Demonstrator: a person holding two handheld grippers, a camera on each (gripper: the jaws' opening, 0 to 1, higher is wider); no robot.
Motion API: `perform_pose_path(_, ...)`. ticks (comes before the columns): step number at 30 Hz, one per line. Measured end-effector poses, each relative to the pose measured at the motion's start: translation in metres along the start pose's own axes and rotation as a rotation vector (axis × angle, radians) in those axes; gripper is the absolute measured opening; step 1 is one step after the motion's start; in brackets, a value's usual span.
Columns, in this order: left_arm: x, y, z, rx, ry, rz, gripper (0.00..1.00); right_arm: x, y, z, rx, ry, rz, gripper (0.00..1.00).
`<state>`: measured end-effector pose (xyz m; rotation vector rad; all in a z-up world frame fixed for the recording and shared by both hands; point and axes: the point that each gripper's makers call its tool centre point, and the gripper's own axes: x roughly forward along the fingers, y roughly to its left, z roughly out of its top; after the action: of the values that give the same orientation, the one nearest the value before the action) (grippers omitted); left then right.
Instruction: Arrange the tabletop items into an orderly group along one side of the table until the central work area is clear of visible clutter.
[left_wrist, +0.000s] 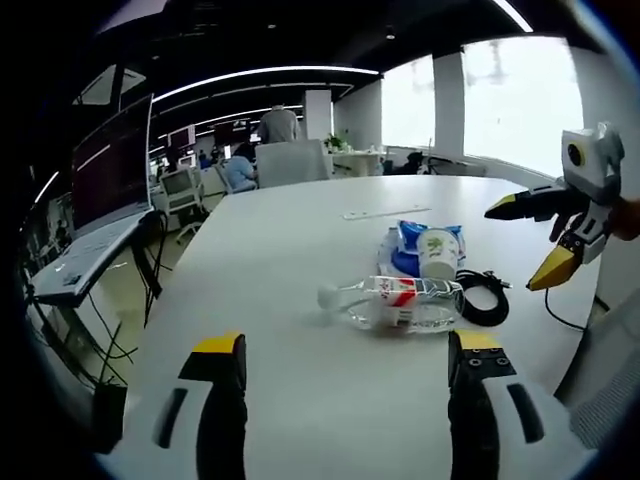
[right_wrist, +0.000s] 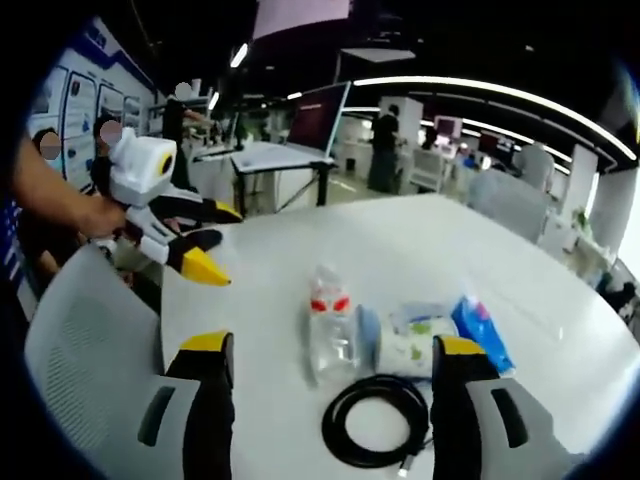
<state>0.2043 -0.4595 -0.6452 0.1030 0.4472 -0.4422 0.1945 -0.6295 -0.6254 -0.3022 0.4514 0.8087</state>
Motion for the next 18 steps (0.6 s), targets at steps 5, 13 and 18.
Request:
perform_pose_path(5, 0.005, 0.004, -0.003, -0.008, 0.006, 0.001, 0.82, 0.007, -0.002, -0.003, -0.004, 0.016, 0.005, 0.76)
perform_pose_path(13, 0.01, 0.008, -0.011, -0.022, 0.026, 0.001, 0.81, 0.017, 0.001, -0.008, -0.003, 0.032, 0.02, 0.77)
perform_pose_path(18, 0.012, 0.007, -0.016, -0.029, 0.04, -0.003, 0.8, 0.023, 0.004, -0.008, -0.001, 0.039, 0.031, 0.77)
